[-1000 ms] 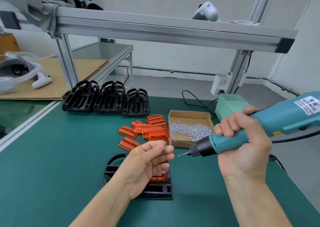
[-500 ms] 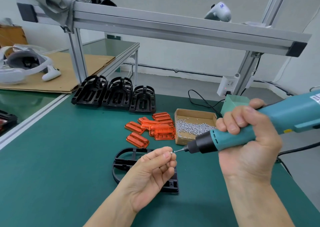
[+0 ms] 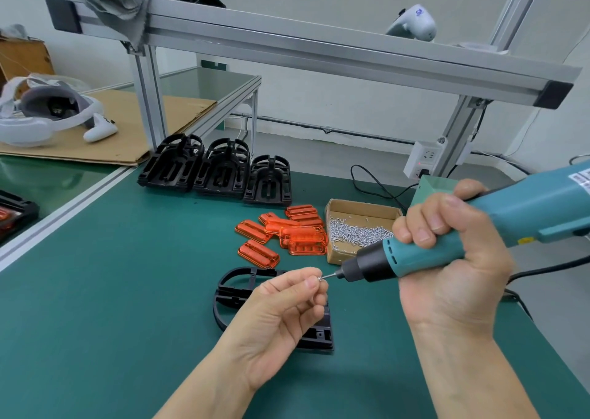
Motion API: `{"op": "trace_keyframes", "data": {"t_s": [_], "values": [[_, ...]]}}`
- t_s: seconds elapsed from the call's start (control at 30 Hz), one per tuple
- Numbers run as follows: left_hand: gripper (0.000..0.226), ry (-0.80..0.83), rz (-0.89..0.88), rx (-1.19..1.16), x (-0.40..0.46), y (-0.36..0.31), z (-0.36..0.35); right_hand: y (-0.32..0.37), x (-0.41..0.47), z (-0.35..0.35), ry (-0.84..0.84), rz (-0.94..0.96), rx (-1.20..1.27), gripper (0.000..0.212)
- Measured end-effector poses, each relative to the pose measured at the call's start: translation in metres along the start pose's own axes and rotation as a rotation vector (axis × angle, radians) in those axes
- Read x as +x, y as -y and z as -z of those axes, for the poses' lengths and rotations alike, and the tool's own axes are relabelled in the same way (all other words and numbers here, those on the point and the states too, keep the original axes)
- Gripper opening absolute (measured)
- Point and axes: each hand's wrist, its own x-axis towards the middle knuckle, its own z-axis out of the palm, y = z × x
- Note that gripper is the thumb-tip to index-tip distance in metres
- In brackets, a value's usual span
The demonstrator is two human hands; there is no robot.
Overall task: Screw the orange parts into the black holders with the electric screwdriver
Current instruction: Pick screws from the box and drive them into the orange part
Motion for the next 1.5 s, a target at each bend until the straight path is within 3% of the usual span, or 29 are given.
{"op": "trace_keyframes", "data": {"t_s": [0.53,0.7,0.8,0.9,0.97,1.1,1.33,1.5], "values": [[0.015,-0.009,-0.154,0.193,0.0,0.002,0.009,-0.012,-0.001,0.008,-0.014,-0.009,0.012,0.018],[0.032,-0.051,-0.266,0.341,-0.004,-0.013,0.019,-0.018,0.003,0.007,-0.005,-0.032,0.013,0.018],[0.021,-0.181,-0.41,0.561,-0.007,-0.024,0.033,-0.024,0.006,0.007,0.004,-0.049,-0.012,0.021],[0.021,-0.27,-0.469,0.956,-0.013,-0.028,0.051,-0.034,0.006,0.008,0.021,-0.097,-0.052,0.022],[0.023,-0.22,-0.499,1.275,-0.017,-0.028,0.06,-0.042,0.006,0.007,0.041,-0.133,-0.089,0.024],[0.062,-0.029,-0.463,1.853,-0.015,-0.018,0.074,-0.058,0.005,0.005,0.1,-0.184,-0.152,0.027],[0.041,-0.014,-0.565,2.021,-0.009,-0.014,0.081,-0.081,0.006,0.003,0.195,-0.246,-0.218,0.021],[0.043,-0.015,-0.583,2.07,-0.008,-0.014,0.083,-0.093,0.006,0.001,0.256,-0.274,-0.24,0.019]]}}
